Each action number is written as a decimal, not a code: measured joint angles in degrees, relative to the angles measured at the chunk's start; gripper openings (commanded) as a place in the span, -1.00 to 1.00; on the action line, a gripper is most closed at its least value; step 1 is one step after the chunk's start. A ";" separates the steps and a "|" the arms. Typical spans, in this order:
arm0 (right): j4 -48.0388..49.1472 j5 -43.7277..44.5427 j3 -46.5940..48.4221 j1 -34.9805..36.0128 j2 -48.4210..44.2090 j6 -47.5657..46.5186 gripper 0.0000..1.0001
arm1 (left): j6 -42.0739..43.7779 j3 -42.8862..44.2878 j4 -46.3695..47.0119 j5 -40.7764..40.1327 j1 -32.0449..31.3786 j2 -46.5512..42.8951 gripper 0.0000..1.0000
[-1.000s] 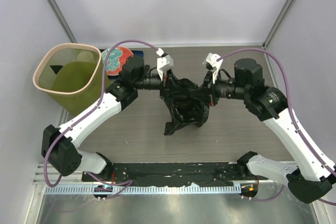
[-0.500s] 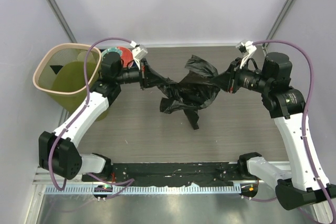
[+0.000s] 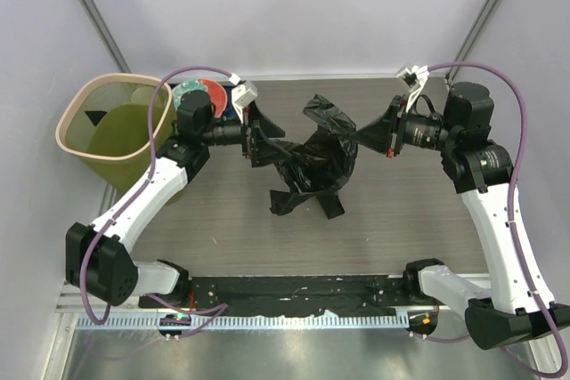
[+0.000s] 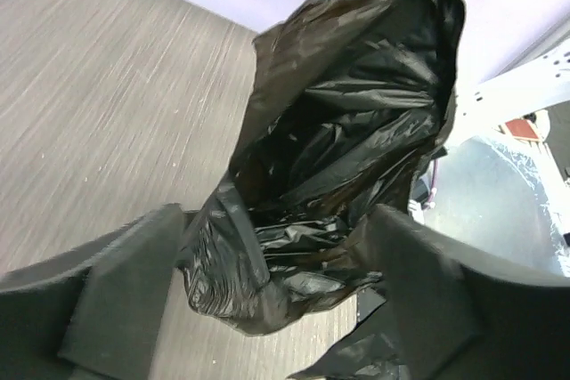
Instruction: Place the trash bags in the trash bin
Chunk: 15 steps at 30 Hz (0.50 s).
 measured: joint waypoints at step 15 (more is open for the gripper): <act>8.44 -11.06 -2.23 0.00 0.44 6.16 -0.99 | 7.17 8.33 11.17 -3.67 -13.07 9.92 -0.04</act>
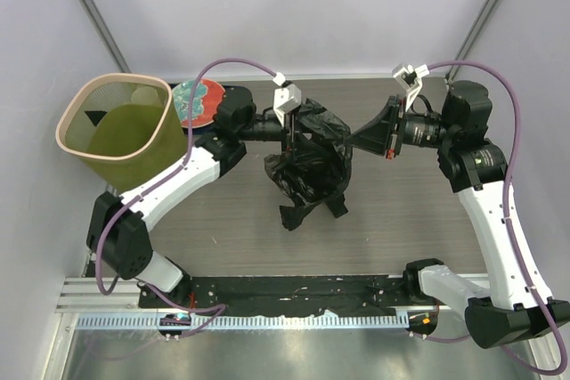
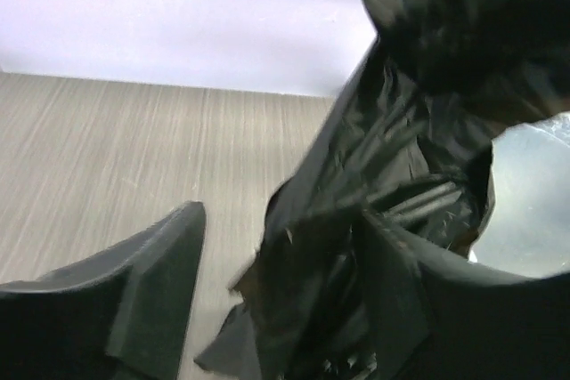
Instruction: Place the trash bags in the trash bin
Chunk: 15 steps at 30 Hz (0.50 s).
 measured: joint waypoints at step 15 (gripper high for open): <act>-12.72 9.09 0.81 -10.54 0.76 -9.14 -0.98 | -17.07 -3.69 5.05 3.15 11.54 -4.76 -1.00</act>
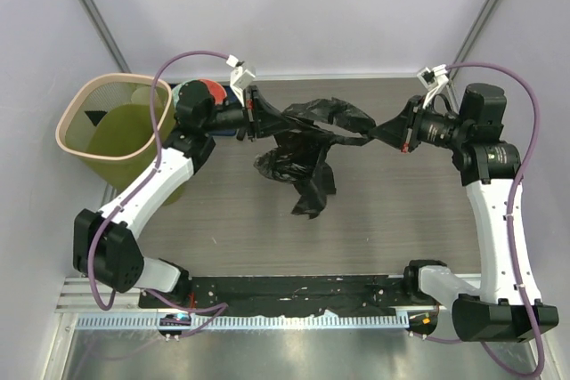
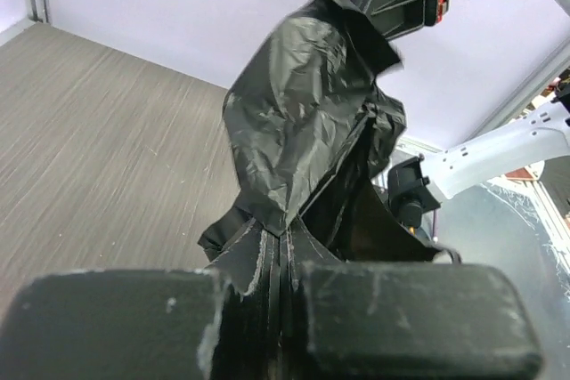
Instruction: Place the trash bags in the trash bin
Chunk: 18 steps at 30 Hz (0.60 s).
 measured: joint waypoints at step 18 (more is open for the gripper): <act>-13.90 4.04 7.93 -0.79 2.86 -13.66 0.75 | 3.28 6.75 -11.74 6.05 -3.13 5.14 -1.00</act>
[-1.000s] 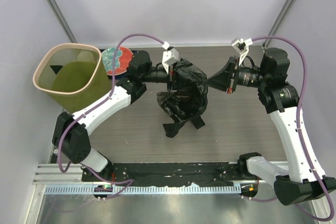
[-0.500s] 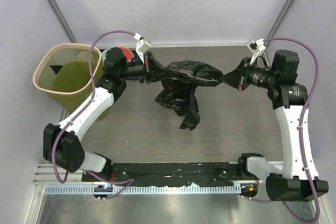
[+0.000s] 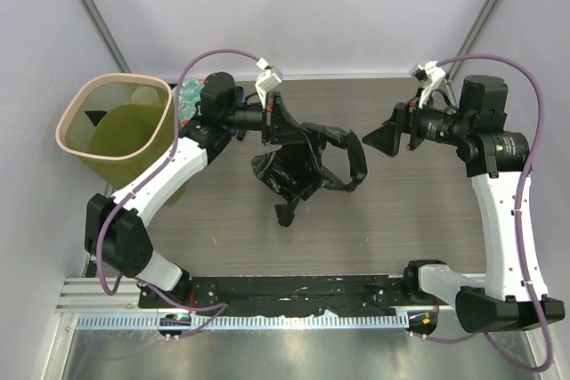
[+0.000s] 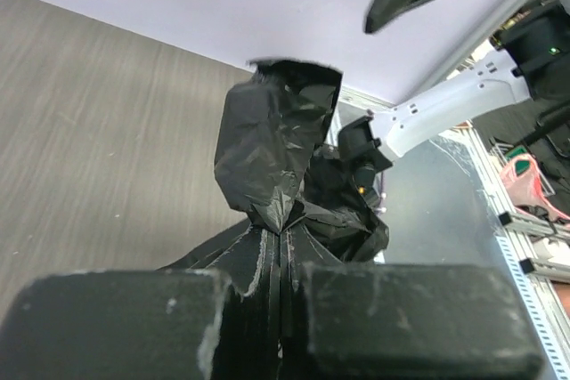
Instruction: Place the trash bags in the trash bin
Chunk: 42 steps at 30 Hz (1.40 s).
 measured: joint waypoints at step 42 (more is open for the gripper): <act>19.43 34.21 -12.76 18.12 -1.40 30.97 -0.99 | -10.95 -13.92 -3.17 -27.96 6.75 -23.63 0.87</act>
